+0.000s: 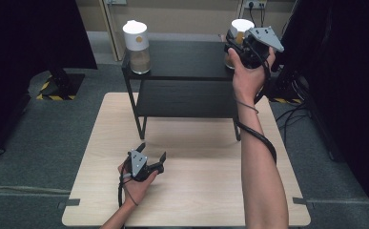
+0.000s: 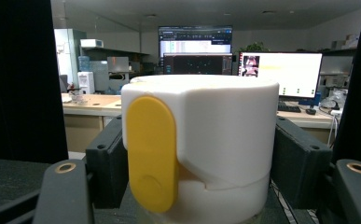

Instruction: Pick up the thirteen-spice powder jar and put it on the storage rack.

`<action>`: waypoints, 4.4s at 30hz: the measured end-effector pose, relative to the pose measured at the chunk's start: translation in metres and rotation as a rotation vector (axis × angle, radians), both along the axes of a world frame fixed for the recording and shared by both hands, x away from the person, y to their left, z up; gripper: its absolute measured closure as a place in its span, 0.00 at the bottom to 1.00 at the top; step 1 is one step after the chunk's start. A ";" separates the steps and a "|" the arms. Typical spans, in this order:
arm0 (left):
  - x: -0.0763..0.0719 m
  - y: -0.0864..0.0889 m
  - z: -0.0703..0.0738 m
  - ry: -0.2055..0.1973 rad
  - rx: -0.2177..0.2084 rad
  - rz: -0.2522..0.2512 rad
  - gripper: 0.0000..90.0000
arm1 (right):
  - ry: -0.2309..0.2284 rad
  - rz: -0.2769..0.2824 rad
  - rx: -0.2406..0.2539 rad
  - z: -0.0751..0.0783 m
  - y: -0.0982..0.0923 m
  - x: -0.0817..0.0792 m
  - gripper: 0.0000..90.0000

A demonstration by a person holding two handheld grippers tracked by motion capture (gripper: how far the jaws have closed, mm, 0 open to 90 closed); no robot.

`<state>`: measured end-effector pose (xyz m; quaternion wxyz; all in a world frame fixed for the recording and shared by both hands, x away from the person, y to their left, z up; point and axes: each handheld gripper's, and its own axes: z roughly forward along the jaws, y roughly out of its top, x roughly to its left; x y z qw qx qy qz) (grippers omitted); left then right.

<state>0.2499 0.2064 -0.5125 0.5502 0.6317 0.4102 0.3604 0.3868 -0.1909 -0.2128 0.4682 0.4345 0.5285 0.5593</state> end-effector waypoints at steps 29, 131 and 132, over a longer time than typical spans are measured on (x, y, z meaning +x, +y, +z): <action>0.000 -0.001 0.000 -0.002 0.005 -0.003 0.12 | 0.041 0.121 0.007 0.004 -0.023 -0.027 0.09; -0.003 -0.004 -0.001 -0.015 0.018 -0.008 0.12 | 0.106 0.227 -0.059 -0.126 -0.056 -0.130 0.08; -0.003 -0.004 -0.001 -0.015 0.017 -0.007 0.12 | 0.108 0.228 -0.059 -0.127 -0.057 -0.131 0.08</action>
